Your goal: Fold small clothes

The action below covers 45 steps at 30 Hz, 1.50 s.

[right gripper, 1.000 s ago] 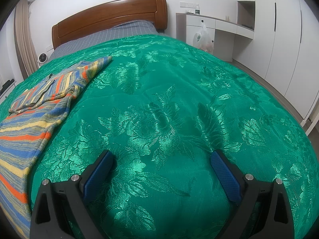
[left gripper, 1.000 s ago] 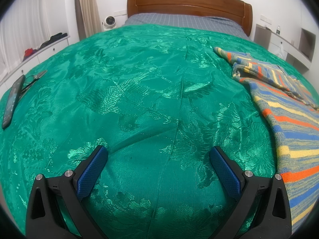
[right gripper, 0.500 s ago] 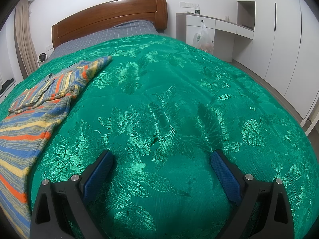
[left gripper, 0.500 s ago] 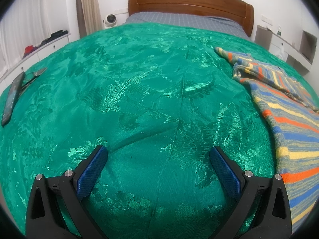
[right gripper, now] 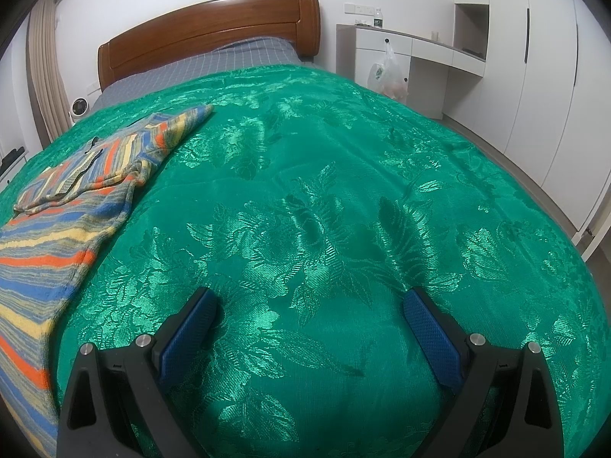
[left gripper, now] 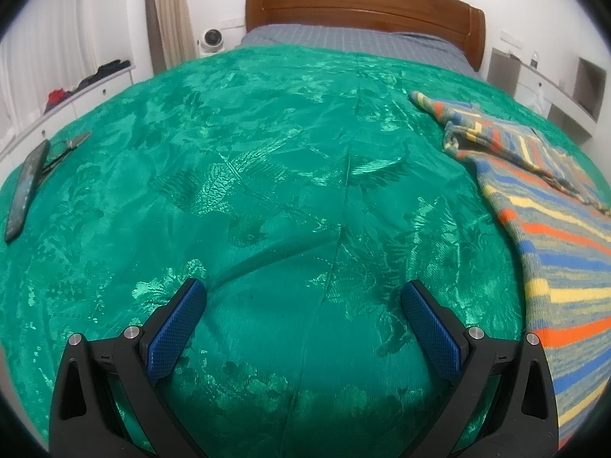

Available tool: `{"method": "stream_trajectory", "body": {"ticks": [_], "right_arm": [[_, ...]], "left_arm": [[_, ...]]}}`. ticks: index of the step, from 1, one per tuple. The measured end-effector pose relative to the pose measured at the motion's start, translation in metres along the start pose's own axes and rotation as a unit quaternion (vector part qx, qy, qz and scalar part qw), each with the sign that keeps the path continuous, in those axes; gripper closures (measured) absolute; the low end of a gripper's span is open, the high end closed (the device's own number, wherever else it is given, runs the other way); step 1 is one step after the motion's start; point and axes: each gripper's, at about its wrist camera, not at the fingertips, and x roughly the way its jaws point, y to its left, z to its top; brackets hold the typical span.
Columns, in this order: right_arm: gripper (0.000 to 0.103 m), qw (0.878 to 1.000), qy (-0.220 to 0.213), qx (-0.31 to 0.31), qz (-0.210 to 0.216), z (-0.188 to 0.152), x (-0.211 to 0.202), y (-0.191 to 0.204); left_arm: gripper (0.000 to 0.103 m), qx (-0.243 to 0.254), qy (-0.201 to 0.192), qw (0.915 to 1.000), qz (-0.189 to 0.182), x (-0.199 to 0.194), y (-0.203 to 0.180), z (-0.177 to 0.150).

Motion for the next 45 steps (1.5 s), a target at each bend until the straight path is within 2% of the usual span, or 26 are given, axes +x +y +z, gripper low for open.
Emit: {"method": "stream_trajectory", "body": {"ticks": [6,17,20,23,25,26,30,32,34,36,38,40,42,43,45], "right_arm": [[0.005,1.000,-0.001,-0.001,-0.002,-0.001,-0.001,-0.002],[0.005,1.000,0.000,-0.008,-0.009,-0.001,-0.003,-0.002],[0.004,1.000,0.014,-0.009,-0.011,0.003,-0.001,-0.001],[0.003,0.999,0.049,-0.014,-0.012,0.013,0.000,-0.001],[0.003,0.997,0.073,-0.009,-0.004,0.022,-0.006,-0.004],[0.003,0.998,0.070,0.000,0.002,0.026,-0.014,-0.006],[0.003,0.999,0.024,0.016,0.040,0.031,-0.065,-0.007],[0.003,0.998,0.017,0.004,0.062,0.028,-0.091,-0.003],[0.003,0.996,0.022,-0.014,0.084,0.022,-0.114,0.003],[0.003,0.994,0.035,-0.027,0.098,0.013,-0.133,0.006],[0.003,0.989,0.065,-0.029,0.126,-0.003,-0.147,0.010],[0.003,0.980,0.115,-0.020,0.164,-0.019,-0.148,0.015],[0.004,0.964,0.180,-0.010,0.196,-0.037,-0.139,0.021],[0.005,0.956,0.210,-0.006,0.206,-0.046,-0.133,0.025],[0.016,0.944,0.247,-0.004,0.217,-0.059,-0.123,0.029]], "left_arm": [[0.000,0.002,0.017,0.9995,0.025,-0.001,-0.006,0.003],[0.000,0.009,0.019,0.9997,0.011,-0.002,-0.003,-0.001],[0.000,0.010,0.019,0.9997,0.010,-0.002,-0.003,0.000],[0.001,0.011,0.023,0.9997,0.005,-0.007,-0.002,0.002],[0.001,-0.001,0.016,0.9998,-0.011,-0.019,0.002,0.004],[0.001,-0.009,0.010,0.9997,-0.021,-0.025,0.005,0.005],[0.001,-0.029,-0.013,0.9979,-0.056,-0.064,0.014,0.000],[0.001,-0.035,-0.002,0.9963,-0.079,-0.080,0.014,-0.008],[0.001,-0.043,0.026,0.9923,-0.113,-0.091,0.012,-0.019],[0.001,-0.047,0.066,0.9870,-0.138,-0.095,0.004,-0.031],[0.001,-0.044,0.103,0.9821,-0.152,-0.094,-0.007,-0.040],[0.002,-0.040,0.137,0.9767,-0.160,-0.088,-0.019,-0.047],[0.002,-0.021,0.159,0.9750,-0.154,-0.083,-0.032,-0.052],[0.006,-0.007,0.166,0.9749,-0.148,-0.081,-0.038,-0.053],[0.019,0.018,0.178,0.9733,-0.144,-0.080,-0.048,-0.057]]}}
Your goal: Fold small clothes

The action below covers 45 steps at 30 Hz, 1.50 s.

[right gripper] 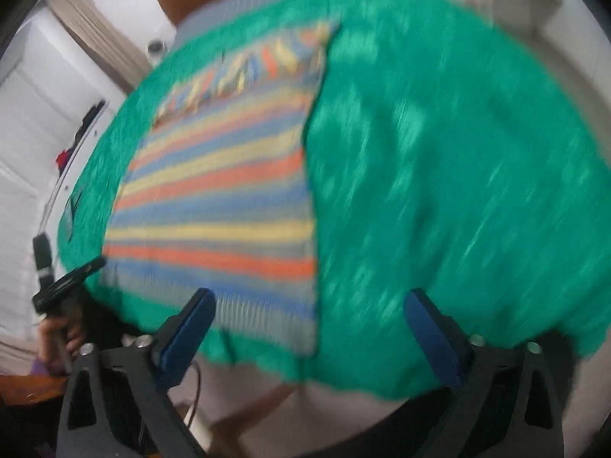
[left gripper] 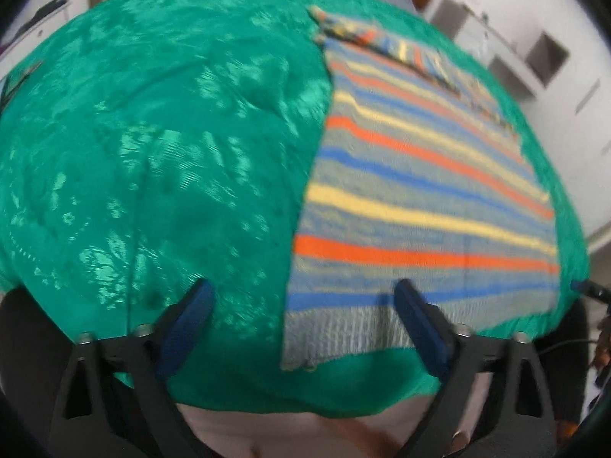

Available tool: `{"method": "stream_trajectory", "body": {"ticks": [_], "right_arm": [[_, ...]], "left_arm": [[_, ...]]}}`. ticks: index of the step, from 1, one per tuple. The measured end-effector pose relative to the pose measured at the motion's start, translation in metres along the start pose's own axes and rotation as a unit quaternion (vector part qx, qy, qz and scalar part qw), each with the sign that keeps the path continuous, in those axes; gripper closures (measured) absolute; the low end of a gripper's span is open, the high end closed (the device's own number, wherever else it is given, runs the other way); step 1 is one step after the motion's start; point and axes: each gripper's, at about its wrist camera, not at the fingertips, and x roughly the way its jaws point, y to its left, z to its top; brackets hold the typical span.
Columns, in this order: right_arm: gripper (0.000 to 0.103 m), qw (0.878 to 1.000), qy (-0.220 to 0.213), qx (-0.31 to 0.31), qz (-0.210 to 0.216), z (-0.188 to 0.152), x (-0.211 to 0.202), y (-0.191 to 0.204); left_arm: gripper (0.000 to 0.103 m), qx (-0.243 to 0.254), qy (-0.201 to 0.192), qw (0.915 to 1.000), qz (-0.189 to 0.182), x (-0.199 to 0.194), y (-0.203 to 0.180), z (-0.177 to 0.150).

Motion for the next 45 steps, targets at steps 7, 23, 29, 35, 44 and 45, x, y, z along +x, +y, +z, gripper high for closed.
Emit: {"method": "stream_trajectory", "body": {"ticks": [7,23,29,35,44,45], "right_arm": [[0.048,0.999,0.042,-0.011,0.017,0.000,0.031,0.005],[0.098,0.999,0.002,-0.029,0.033,-0.006,-0.023,0.023],[0.098,0.991,-0.068,0.006,0.111,0.050,-0.042,0.013],[0.098,0.981,-0.156,0.003,0.118,0.152,-0.040,0.018],[0.098,0.981,-0.164,0.035,0.096,0.315,0.035,0.003],[0.098,0.982,-0.160,0.040,0.093,0.328,0.043,-0.002]], "left_arm": [[0.073,0.030,0.030,0.9990,0.012,0.004,-0.014,-0.005],[0.102,0.004,0.012,0.9984,-0.055,-0.054,0.002,-0.011],[0.102,-0.036,-0.038,0.9927,-0.109,-0.073,0.013,0.041],[0.102,-0.045,-0.106,0.9865,-0.117,-0.059,0.007,0.149],[0.102,-0.064,-0.110,0.9899,-0.063,0.047,-0.008,0.319],[0.102,-0.068,-0.104,0.9907,-0.057,0.059,-0.007,0.329]]}}
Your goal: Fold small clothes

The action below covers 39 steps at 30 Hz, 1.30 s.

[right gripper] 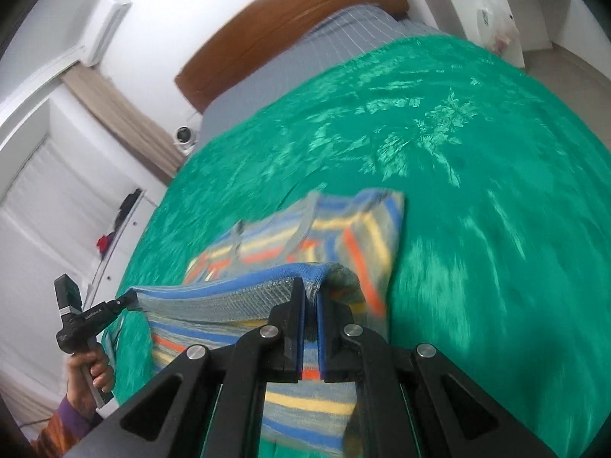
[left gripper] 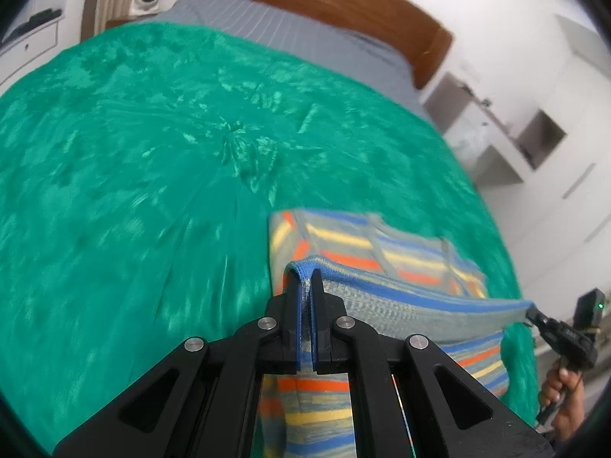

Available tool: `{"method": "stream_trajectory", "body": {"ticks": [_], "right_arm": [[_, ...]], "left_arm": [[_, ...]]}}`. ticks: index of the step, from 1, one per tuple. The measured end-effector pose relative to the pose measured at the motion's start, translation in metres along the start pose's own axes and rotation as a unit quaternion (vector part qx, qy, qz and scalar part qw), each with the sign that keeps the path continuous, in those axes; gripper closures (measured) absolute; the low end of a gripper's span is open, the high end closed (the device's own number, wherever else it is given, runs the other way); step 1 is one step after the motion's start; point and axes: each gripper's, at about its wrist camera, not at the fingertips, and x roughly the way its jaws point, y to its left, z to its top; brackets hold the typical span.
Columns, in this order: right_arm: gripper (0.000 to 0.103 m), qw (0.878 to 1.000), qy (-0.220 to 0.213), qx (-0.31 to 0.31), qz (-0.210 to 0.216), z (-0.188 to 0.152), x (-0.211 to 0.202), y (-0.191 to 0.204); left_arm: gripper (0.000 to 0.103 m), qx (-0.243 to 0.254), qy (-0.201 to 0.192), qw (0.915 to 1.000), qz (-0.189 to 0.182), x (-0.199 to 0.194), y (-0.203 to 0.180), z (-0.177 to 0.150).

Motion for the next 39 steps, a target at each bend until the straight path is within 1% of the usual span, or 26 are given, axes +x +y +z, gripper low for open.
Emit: {"method": "stream_trajectory", "body": {"ticks": [4,6,8,9,10,11,13,14,15,17,18,19,20,21,22,23,25,26,27,28,29,30,32,34,37,39], "right_arm": [[0.098,0.999,0.020,0.018,-0.017,0.028,0.048,-0.025],[0.098,0.999,0.033,0.032,-0.020,0.037,0.070,-0.038],[0.095,0.997,0.035,0.061,-0.018,0.042,0.082,-0.052],[0.090,0.997,0.023,0.075,-0.023,0.044,0.081,-0.058],[0.085,0.996,0.014,0.084,-0.021,0.046,0.078,-0.063],[0.070,0.995,-0.005,0.095,-0.014,0.047,0.067,-0.067],[0.066,0.996,-0.032,0.084,-0.018,0.050,0.048,-0.068],[0.066,0.997,-0.030,0.068,-0.020,0.051,0.040,-0.063],[0.066,0.999,-0.013,0.043,-0.019,0.052,0.037,-0.056],[0.066,0.998,0.054,-0.012,-0.011,0.050,0.043,-0.034],[0.066,0.995,0.098,-0.032,-0.003,0.046,0.053,-0.023],[0.066,0.988,0.149,-0.044,0.013,0.040,0.068,-0.012],[0.066,0.979,0.198,-0.048,0.025,0.034,0.087,-0.004],[0.066,0.972,0.228,-0.050,0.028,0.030,0.102,0.000],[0.066,0.967,0.247,-0.055,0.023,0.027,0.121,0.007],[0.066,0.968,0.241,-0.061,0.014,0.028,0.134,0.014],[0.066,0.983,0.171,-0.064,0.010,0.044,0.148,0.028],[0.066,0.992,0.113,-0.060,-0.002,0.055,0.144,0.033],[0.066,0.996,0.063,-0.056,-0.006,0.061,0.135,0.038],[0.066,0.998,0.032,-0.056,-0.007,0.064,0.126,0.042],[0.066,0.998,0.008,-0.061,-0.004,0.067,0.115,0.047],[0.066,0.998,0.004,-0.070,0.001,0.065,0.107,0.051],[0.065,0.993,0.028,-0.117,0.000,0.055,0.092,0.064],[0.063,0.985,0.059,-0.159,-0.006,0.037,0.082,0.069],[0.058,0.972,0.112,-0.208,0.006,-0.005,0.073,0.069],[0.058,0.961,0.151,-0.234,0.010,-0.041,0.063,0.063]], "left_arm": [[0.102,-0.012,0.025,0.9994,0.021,0.053,0.003,0.020],[0.101,-0.003,0.034,0.9990,0.029,0.071,0.000,0.024],[0.095,-0.006,0.043,0.9983,0.040,0.086,0.001,0.030],[0.090,-0.015,0.044,0.9977,0.050,0.088,0.005,0.034],[0.075,-0.023,0.041,0.9977,0.050,0.086,0.009,0.038],[0.056,-0.033,0.033,0.9980,0.043,0.081,0.014,0.041],[0.040,-0.038,0.004,0.9987,0.033,0.055,0.022,0.046],[0.036,-0.028,-0.006,0.9991,0.031,0.044,0.022,0.046],[0.036,-0.008,-0.009,0.9997,0.021,0.032,0.020,0.045],[0.033,0.055,0.027,0.9980,-0.018,0.020,0.006,0.035],[0.031,0.082,0.056,0.9942,-0.041,0.022,-0.003,0.029],[0.024,0.105,0.095,0.9876,-0.067,0.028,-0.011,0.021],[0.021,0.126,0.141,0.9774,-0.095,0.038,-0.021,0.013],[0.021,0.143,0.183,0.9652,-0.119,0.051,-0.032,0.003],[0.021,0.159,0.204,0.9580,-0.124,0.064,-0.043,-0.004],[0.022,0.179,0.208,0.9553,-0.109,0.082,-0.054,-0.008],[0.026,0.168,0.191,0.9645,-0.072,0.105,-0.059,0.004],[0.032,0.140,0.171,0.9738,-0.052,0.112,-0.057,0.017],[0.033,0.103,0.145,0.9834,-0.039,0.113,-0.050,0.031],[0.033,0.060,0.117,0.9905,-0.041,0.106,-0.040,0.044],[0.031,0.027,0.095,0.9936,-0.053,0.098,-0.033,0.051],[0.029,0.008,0.079,0.9943,-0.071,0.088,-0.027,0.056],[0.022,0.021,0.062,0.9939,-0.089,0.069,-0.027,0.056],[0.022,0.069,0.060,0.9920,-0.088,0.050,-0.035,0.037],[0.022,0.139,0.088,0.9815,-0.098,0.032,-0.042,-0.016],[0.024,0.175,0.120,0.9746,-0.072,0.026,-0.039,-0.064]]}}
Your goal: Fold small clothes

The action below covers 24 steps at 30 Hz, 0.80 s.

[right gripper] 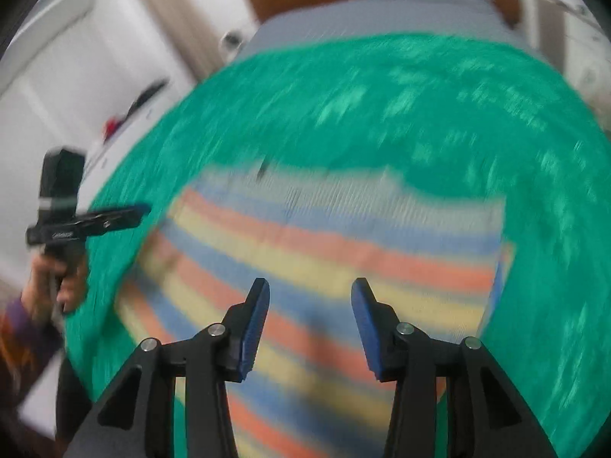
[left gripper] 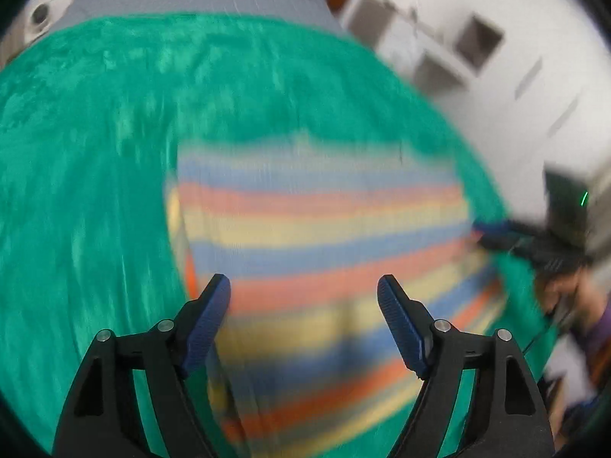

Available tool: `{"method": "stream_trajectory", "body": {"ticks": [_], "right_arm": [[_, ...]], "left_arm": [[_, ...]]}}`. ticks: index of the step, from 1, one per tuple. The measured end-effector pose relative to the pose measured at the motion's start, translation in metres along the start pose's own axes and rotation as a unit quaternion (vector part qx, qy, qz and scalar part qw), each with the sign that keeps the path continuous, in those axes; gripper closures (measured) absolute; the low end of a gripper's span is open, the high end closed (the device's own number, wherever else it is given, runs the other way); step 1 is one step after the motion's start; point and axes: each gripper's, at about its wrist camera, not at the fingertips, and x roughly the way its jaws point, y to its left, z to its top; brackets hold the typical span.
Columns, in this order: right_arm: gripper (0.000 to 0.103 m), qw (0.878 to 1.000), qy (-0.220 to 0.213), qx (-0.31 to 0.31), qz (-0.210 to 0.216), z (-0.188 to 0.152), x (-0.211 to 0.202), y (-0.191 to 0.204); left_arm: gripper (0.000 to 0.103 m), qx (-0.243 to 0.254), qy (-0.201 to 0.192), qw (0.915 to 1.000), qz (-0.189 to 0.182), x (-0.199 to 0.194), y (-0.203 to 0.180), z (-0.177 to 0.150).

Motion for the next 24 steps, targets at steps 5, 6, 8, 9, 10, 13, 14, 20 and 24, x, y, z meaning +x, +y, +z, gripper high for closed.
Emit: {"method": "stream_trajectory", "body": {"ticks": [5,6,8,9,10,13,14,20,24], "right_arm": [[0.058,0.996,0.060,-0.023,-0.058,-0.096,-0.012,-0.006],[0.058,0.997,0.050,-0.016,-0.063,-0.109,-0.025,-0.011],[0.058,0.992,0.056,0.001,-0.109,-0.129,-0.046,-0.019],[0.058,0.993,0.040,0.015,-0.114,-0.138,-0.062,-0.023],[0.058,0.993,0.026,0.024,-0.110,-0.142,-0.072,-0.026],[0.055,0.994,-0.022,0.059,-0.091,-0.153,-0.099,-0.032],[0.049,0.993,-0.037,0.069,-0.083,-0.155,-0.105,-0.034],[0.045,0.987,-0.091,0.127,-0.042,-0.142,-0.111,-0.056],[0.045,0.985,-0.101,0.134,-0.027,-0.123,-0.109,-0.070]], "left_arm": [[0.035,0.031,0.038,0.9941,0.097,-0.019,0.009,-0.069],[0.035,0.023,0.033,0.9934,0.107,-0.029,0.012,-0.073],[0.035,0.006,0.018,0.9917,0.127,-0.049,0.014,-0.079],[0.033,0.003,0.002,0.9917,0.129,-0.060,0.009,-0.080],[0.030,0.006,-0.009,0.9919,0.126,-0.065,0.005,-0.077],[0.023,0.047,-0.034,0.9924,0.109,-0.067,-0.042,-0.072],[0.023,0.066,-0.036,0.9921,0.100,-0.060,-0.057,-0.068],[0.023,0.199,-0.022,0.9791,0.037,0.037,-0.199,-0.056],[0.025,0.258,-0.003,0.9659,0.015,0.099,-0.269,-0.055]]}}
